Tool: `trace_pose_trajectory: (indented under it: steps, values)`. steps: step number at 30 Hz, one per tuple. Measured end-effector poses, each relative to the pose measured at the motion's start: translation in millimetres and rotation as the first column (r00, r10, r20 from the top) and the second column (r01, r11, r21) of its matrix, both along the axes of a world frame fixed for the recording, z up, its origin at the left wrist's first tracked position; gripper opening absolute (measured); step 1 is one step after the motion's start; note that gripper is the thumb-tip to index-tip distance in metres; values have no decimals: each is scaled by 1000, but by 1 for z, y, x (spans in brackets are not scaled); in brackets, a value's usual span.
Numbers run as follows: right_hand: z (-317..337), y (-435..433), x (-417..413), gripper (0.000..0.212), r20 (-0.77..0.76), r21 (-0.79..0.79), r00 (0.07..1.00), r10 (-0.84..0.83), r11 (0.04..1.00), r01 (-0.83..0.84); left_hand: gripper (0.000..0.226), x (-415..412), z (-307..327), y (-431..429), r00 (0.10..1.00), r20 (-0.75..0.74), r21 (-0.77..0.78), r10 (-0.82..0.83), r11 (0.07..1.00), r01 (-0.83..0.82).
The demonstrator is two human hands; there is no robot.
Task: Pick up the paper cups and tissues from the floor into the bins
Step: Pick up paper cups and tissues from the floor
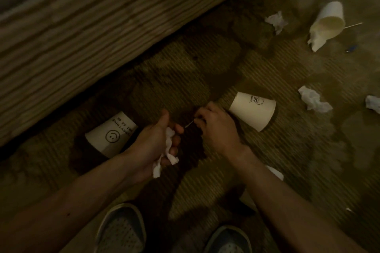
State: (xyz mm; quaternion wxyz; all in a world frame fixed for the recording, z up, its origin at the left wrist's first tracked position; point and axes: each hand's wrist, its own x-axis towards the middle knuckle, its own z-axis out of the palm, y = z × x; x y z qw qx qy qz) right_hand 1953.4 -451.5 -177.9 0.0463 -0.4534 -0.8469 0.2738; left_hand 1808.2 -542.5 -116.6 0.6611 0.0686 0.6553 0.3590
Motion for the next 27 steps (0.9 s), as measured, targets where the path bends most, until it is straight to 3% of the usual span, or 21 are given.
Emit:
trace_pose_trajectory:
  steps: [3, 5, 6, 8, 10, 12, 15, 19, 23, 25, 27]
  values:
    - [3, -4, -1, 21, 57, 28, 998, 35, 999, -37, 56, 1, -2, -2, 1000, -2, 14, -7, 1000, 7]
    - [11, -6, -1, 18, -48, -117, 995, -84, 990, 77, 55, 2, -2, -1, 1000, -2, 26, -8, 1000, 8]
    - [18, -8, -1, 16, -133, -277, 969, -210, 946, 167, 54, 3, -2, 0, 1000, 10, 34, 1, 999, -1]
    - [35, -11, 3, 12, -244, -607, 860, -449, 762, 225, 52, 4, -5, 1, 1000, 10, 48, 4, 999, -4]
    - [51, -19, 8, 17, -267, -749, 803, -533, 639, 176, 52, 5, -13, 2, 999, -43, 85, -9, 996, 13]
    - [66, -28, 10, 21, -300, -808, 752, -586, 575, 126, 62, 10, -16, 7, 993, -115, 143, -30, 989, 46]
    - [81, -33, 22, 17, -295, -814, 735, -611, 563, 141, 65, 27, -19, 22, 958, -233, 208, -167, 954, 216]
    - [96, -29, 49, 21, -325, -757, 724, -609, 626, 186, 52, 58, -4, 44, 887, -364, 300, -284, 866, 401]
    - [105, -13, 87, 13, -346, -756, 658, -669, 614, 227, 35, 87, 9, 64, 876, -400, 367, -269, 829, 422]
    - [101, 5, 113, 6, -376, -682, 568, -732, 634, 366, 37, 98, 17, 76, 882, -372, 355, -289, 834, 423]
    - [87, 29, 140, 18, -337, -479, 578, -744, 663, 575, 35, 109, 26, 87, 877, -318, 342, -360, 819, 460]
